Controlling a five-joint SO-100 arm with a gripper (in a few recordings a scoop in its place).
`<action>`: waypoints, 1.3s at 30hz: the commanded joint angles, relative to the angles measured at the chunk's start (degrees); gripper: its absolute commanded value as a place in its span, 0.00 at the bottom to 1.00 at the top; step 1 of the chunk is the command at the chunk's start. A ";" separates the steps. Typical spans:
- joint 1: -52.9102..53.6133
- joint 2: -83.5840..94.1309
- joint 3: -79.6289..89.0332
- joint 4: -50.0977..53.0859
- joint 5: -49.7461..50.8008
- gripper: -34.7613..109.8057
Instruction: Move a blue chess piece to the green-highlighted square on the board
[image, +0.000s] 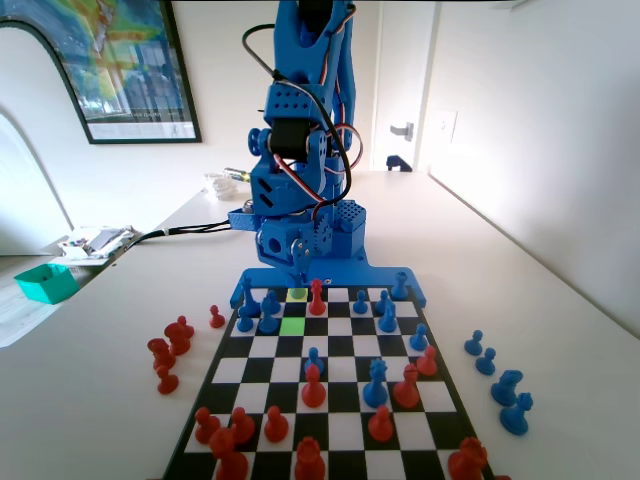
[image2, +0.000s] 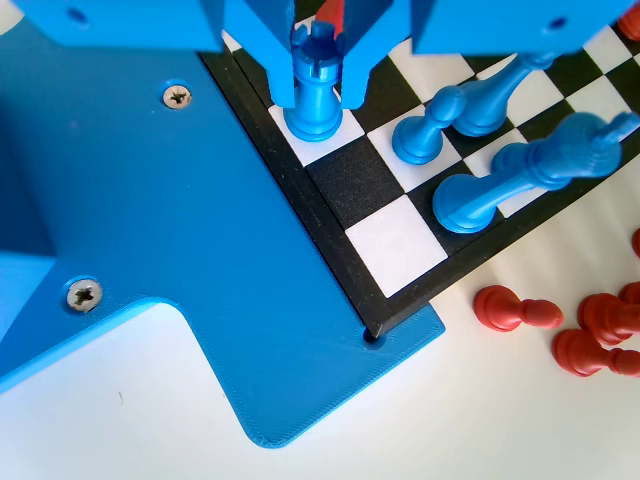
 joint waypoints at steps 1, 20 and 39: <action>-0.35 0.18 -2.90 1.93 -21.88 0.25; 1.41 0.44 -26.72 30.67 -16.61 0.25; -4.22 -9.40 -39.81 32.87 9.40 0.25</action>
